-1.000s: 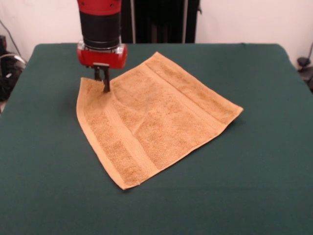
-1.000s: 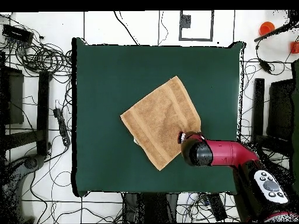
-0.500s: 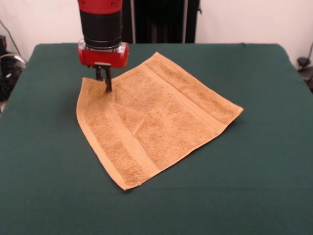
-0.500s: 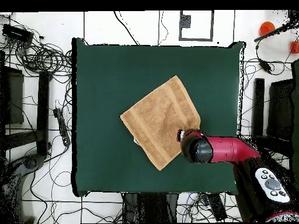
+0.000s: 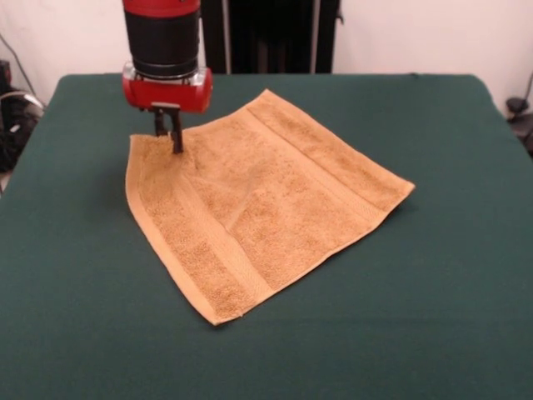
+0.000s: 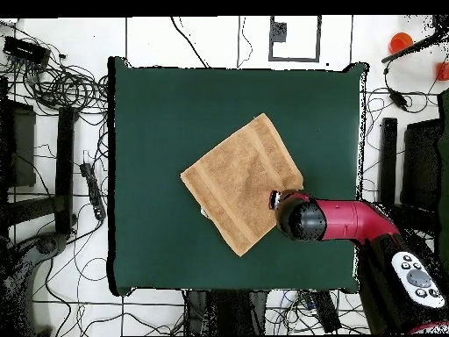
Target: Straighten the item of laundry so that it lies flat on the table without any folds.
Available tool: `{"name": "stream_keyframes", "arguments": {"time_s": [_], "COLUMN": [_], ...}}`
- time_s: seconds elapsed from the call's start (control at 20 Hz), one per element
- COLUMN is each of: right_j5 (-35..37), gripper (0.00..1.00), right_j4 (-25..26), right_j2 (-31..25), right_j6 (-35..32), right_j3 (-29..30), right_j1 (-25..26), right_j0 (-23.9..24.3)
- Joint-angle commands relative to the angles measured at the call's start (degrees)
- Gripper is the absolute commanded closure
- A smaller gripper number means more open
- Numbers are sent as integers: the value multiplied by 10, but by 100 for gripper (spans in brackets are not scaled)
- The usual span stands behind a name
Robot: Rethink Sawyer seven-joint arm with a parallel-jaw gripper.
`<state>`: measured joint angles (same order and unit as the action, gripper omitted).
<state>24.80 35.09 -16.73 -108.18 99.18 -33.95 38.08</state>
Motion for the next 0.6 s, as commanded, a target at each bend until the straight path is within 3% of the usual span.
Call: {"name": "stream_keyframes", "arguments": {"time_s": [0.05,0.6], "right_j5": [52,32], "gripper": [100,100], "right_j4": [31,62], "right_j2": [-82,-67], "right_j6": [130,95], "right_j3": [-32,-28], "right_j1": [11,19], "right_j0": [-5,-12]}}
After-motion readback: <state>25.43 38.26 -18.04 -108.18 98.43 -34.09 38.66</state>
